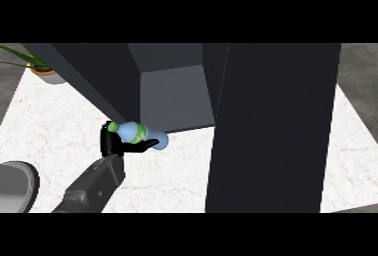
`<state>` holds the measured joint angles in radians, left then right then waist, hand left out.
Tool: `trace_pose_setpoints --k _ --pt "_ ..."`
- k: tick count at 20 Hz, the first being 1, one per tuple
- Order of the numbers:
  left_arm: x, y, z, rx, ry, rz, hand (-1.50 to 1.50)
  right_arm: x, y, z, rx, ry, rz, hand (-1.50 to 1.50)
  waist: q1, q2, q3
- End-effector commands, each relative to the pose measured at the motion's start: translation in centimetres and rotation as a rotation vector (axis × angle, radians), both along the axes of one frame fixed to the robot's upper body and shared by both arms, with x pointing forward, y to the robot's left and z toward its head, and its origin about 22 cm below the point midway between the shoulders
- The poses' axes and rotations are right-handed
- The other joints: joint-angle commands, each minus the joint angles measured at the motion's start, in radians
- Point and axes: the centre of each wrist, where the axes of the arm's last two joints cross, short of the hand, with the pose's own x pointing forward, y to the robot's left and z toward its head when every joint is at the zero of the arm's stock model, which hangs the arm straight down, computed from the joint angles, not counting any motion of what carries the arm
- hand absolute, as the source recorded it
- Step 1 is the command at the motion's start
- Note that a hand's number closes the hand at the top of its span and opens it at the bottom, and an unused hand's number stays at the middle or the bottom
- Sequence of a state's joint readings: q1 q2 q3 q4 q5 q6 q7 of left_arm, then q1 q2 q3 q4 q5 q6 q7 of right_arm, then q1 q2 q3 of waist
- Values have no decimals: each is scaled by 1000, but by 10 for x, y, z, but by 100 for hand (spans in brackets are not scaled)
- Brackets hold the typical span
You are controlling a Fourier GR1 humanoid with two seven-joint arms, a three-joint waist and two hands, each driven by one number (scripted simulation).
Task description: Pick up the bottled water, place it into the cabinet and close the cabinet
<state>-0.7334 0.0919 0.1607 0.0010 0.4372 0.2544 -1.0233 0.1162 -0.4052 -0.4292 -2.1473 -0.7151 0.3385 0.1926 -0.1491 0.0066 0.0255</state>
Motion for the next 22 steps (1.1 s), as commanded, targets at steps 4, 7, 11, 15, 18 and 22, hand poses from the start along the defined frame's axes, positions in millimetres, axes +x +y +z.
trace_pose_setpoints --k 4,7,11,15,18,22 --pt "83 -63 91 76 -179 -226 -150 4 5 -2 -1 3 41 -150 -53 22 -26" --pt "85 -68 94 92 -202 -254 -150 5 2 4 -19 -6 29 -150 -42 18 -28" --pt "82 -82 93 49 -244 -283 150 2 -2 0 -21 2 22 -150 -46 10 -28" --pt "90 -82 104 14 -258 -278 150 1 1 3 -40 -1 29 -150 -34 6 -29" --pt "84 -86 97 1 -253 -309 150 2 0 7 -42 -11 22 -150 -6 1 -30" --pt "77 -81 86 -39 -230 -324 150 1 -4 10 -63 -27 27 -150 -3 -4 -31"
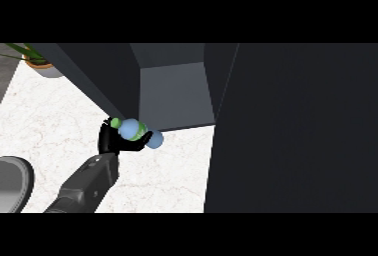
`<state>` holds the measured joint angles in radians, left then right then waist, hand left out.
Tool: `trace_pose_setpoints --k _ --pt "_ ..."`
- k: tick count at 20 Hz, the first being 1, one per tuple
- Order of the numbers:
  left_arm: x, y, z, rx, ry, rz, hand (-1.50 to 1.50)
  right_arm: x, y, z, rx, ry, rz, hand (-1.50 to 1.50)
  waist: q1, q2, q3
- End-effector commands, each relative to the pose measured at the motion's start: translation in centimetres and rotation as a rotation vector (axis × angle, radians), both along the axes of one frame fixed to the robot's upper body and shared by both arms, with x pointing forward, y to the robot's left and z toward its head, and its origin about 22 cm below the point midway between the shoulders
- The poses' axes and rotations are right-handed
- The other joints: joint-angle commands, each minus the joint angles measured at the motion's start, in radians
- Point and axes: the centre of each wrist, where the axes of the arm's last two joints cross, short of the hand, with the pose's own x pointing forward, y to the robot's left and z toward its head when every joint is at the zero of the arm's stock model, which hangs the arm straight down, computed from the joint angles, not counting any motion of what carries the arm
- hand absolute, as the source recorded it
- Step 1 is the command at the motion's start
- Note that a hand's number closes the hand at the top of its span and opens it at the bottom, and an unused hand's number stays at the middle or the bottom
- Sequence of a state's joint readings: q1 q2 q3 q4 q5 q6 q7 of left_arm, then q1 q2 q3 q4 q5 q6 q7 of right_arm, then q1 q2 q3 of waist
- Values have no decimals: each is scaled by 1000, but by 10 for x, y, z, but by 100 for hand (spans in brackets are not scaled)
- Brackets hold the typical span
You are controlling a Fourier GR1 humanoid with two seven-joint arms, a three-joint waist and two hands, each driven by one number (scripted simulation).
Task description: Pick up the bottled water, place it into the cabinet and close the cabinet
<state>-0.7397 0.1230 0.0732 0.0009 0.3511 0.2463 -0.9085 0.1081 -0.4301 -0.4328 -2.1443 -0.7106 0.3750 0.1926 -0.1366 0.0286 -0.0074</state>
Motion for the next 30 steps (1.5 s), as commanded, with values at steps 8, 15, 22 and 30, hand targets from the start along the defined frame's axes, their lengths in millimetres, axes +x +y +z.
trace_pose_setpoints --k 8,15,22,30 --pt "60 -87 63 -270 -265 -295 150 -7 3 9 -68 11 38 -150 20 -38 2" --pt "45 -78 45 -375 -246 -357 150 -13 11 11 -98 44 100 150 56 -46 3" --pt "30 -71 27 -447 -211 -430 150 -23 24 14 -97 49 161 150 84 -52 5" --pt "5 -63 3 -488 -202 -556 -150 -41 43 19 -115 56 153 150 130 -60 7"
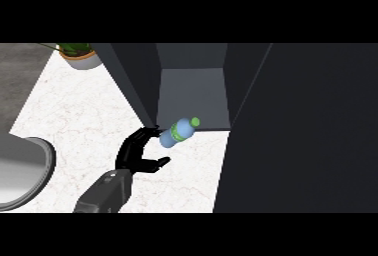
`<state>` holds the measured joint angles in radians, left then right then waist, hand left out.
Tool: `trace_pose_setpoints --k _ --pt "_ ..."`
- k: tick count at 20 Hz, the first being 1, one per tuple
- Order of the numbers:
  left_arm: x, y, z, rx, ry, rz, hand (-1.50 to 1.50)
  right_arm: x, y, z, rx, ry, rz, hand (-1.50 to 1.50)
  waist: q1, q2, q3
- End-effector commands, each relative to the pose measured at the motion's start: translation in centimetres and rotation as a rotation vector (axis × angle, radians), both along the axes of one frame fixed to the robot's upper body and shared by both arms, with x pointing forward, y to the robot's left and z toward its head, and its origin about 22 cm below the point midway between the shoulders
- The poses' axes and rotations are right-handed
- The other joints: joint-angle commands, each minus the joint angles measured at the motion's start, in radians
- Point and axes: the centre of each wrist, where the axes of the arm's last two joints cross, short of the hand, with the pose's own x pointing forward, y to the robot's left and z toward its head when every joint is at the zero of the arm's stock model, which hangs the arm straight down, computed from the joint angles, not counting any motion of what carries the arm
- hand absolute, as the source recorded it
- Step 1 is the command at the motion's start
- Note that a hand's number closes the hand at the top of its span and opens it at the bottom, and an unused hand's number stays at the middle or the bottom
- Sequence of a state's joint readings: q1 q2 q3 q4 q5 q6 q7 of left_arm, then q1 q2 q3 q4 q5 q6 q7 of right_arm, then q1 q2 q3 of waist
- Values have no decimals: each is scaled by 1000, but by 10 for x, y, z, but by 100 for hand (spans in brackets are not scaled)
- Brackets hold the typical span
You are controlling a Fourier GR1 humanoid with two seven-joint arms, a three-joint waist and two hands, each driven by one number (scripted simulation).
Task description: Pick up the bottled water, place it into the cabinet and close the cabinet
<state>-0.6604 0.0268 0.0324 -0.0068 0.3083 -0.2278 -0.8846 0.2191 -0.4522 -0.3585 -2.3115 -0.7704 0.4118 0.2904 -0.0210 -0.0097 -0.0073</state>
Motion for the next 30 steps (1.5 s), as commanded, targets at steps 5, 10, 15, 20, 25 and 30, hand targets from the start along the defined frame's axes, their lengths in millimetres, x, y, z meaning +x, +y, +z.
trace_pose_setpoints --k 5,10,15,20,25,30 --pt "14 -18 11 -137 -248 -131 -150 -20 25 20 -123 -16 87 150 45 -27 7" --pt "16 22 16 -79 -265 -101 -150 -24 40 13 -57 32 147 150 66 -37 7" --pt "16 59 22 -5 -271 -57 -150 -18 54 1 -12 63 225 150 90 -37 8" --pt "4 115 30 104 -313 -59 -150 -17 73 4 0 72 279 150 118 -45 7" --pt "1 132 40 84 -326 -91 -150 -10 96 3 24 80 343 150 120 -40 5" --pt "2 143 52 89 -341 -110 -150 1 119 6 15 87 412 150 134 -42 3"
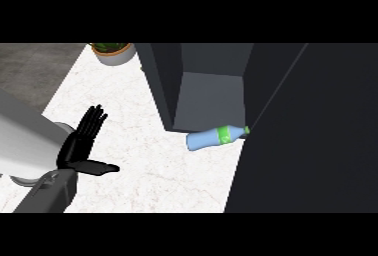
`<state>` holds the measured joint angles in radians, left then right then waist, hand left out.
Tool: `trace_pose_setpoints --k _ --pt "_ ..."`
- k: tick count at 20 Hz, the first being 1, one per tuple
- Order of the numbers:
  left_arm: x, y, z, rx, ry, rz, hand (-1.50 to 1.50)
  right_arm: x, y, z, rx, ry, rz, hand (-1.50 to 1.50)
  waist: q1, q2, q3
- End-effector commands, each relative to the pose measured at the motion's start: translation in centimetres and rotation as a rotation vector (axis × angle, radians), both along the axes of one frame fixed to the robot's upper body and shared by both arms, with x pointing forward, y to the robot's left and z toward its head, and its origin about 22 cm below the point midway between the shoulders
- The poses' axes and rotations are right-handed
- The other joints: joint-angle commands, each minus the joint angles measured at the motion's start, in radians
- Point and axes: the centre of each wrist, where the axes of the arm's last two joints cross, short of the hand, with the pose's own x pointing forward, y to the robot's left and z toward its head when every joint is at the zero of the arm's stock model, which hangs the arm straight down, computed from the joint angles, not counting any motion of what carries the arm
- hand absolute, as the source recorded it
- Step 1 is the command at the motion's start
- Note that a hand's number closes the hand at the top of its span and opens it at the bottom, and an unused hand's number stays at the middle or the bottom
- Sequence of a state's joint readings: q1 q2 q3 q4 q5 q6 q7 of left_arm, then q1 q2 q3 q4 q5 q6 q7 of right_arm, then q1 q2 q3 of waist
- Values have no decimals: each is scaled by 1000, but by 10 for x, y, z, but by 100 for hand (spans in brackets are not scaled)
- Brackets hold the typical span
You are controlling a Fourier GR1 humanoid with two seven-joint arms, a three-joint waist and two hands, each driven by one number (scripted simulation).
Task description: Pick up the bottled water, place it into the cabinet and close the cabinet
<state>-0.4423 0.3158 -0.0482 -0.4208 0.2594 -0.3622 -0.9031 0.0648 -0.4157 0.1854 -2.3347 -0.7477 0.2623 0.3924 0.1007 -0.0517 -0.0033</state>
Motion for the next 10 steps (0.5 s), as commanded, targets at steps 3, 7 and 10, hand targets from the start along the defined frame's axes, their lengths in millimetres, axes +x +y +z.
trace_pose_setpoints --k 3,7,10 --pt "1 21 20 -49 -80 -66 -150 -14 32 25 -47 -110 19 150 15 -7 -2" --pt "-5 28 27 -45 -82 -99 -150 1 56 23 -24 -83 15 150 23 1 -2" --pt "-4 26 35 -62 -88 -110 -150 6 78 26 -6 -72 15 150 28 3 -2"
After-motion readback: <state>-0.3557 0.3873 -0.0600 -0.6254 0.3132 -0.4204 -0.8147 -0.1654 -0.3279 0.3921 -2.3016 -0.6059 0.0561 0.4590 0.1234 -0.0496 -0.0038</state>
